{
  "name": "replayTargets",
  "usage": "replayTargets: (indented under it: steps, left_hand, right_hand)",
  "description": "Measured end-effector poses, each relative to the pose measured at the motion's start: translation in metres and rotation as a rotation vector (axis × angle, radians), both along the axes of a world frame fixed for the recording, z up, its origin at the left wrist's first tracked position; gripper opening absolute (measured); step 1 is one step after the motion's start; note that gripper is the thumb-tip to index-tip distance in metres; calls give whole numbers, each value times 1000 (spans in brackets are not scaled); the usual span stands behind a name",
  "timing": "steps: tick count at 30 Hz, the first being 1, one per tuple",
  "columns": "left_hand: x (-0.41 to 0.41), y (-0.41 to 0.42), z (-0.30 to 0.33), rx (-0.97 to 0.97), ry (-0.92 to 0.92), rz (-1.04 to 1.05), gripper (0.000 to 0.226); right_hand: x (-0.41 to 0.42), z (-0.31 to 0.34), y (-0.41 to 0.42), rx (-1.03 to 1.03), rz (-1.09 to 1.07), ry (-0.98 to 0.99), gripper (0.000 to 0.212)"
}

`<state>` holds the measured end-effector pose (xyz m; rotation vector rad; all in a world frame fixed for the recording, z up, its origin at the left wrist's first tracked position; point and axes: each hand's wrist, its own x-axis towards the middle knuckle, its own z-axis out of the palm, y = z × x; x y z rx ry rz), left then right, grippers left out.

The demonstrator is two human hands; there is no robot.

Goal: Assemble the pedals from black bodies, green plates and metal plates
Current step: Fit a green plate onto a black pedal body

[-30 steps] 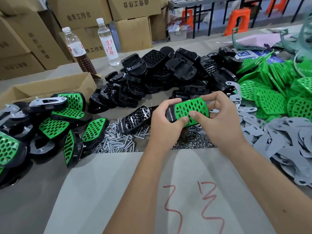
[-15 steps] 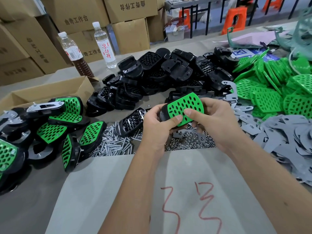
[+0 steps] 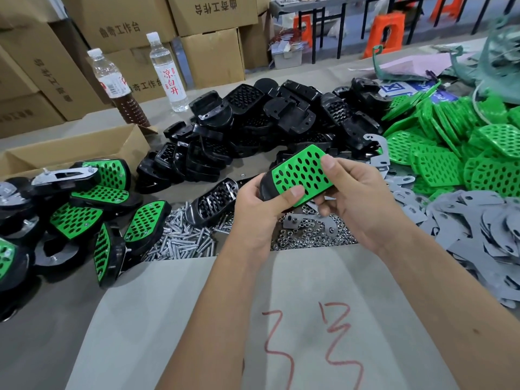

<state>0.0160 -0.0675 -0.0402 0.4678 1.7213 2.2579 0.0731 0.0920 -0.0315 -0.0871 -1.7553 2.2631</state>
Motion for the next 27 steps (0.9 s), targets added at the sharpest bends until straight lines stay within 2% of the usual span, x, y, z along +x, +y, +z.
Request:
replayTargets:
  steps: [5,8,10,12,14,16,20,27]
  left_hand:
    - [1,-5,5,95,-74,-76,41]
    - [3,0,6,59,-98,-31,20]
    - [4,8,5,2,-139,83,11]
    - [2,12,2,-94,-111,215,17]
    - [2,14,-1,-144,-47,283,21]
    - [3,15,-2,-156,-13,341,21]
    - [2,17,-5,-163,50,423,31]
    - [2,17,-5,-177,152,527,40]
  right_hand:
    - [1,2,0,-41,69,41,49]
    - [2,0,-3,-12,-4,15,38]
    - [1,-2,-6,167,-204,-39,19]
    - [-1,-5,-8,415,-371,-68,20]
    - [-2,-7,-8,625,-450,-59,24]
    - [-2,-6,-8,742,-490,-46,27]
    - [1,-1,-13,558,-384,-21,28]
    - [5,5,-14,447,-311,-43,29]
